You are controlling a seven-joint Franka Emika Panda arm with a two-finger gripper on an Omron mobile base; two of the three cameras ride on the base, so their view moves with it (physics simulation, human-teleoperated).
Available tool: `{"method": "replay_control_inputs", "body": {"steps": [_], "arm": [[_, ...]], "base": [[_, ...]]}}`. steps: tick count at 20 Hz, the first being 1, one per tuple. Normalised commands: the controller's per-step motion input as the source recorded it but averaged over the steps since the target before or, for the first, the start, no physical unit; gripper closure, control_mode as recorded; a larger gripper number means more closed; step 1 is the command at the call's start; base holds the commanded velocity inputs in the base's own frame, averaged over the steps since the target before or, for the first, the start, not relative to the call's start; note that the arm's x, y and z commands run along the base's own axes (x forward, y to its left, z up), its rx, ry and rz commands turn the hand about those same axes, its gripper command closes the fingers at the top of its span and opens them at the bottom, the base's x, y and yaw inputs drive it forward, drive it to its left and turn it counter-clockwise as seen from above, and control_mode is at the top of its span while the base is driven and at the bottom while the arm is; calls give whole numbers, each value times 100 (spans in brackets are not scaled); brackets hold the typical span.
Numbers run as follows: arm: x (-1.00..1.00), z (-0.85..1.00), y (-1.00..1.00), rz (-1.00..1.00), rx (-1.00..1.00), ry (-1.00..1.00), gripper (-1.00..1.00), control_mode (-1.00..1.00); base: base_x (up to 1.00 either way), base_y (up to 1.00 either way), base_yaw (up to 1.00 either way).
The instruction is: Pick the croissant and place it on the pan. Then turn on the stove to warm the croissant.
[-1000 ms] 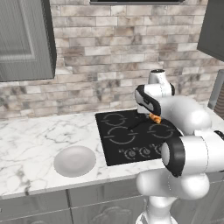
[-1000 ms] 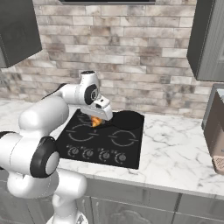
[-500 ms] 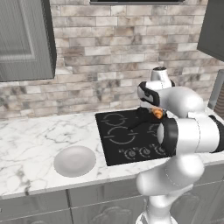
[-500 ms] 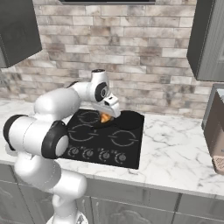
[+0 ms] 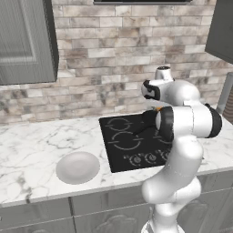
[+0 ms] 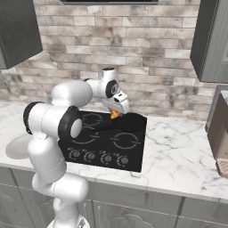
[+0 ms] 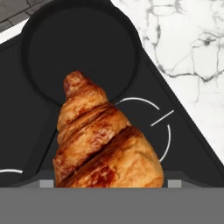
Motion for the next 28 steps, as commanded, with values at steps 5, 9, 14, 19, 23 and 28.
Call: {"method": "replay_control_inputs", "body": {"steps": [5, 9, 14, 19, 23, 28], "arm": [[35, -34, -14, -1, 2, 0, 100, -100], [41, -19, -8, -1, 1, 0, 100, -100], [33, -7, 0, -3, 1, 0, 100, -100], [38, -13, -5, -4, 0, 0, 100, -100], [40, -11, -6, -3, 0, 5, 100, -100], [31, -17, -6, -2, 0, 5, 100, -100]], "base": [[0, 0, 0], [0, 0, 0], [0, 0, 0], [0, 0, 0], [0, 0, 0], [0, 0, 0]]}}
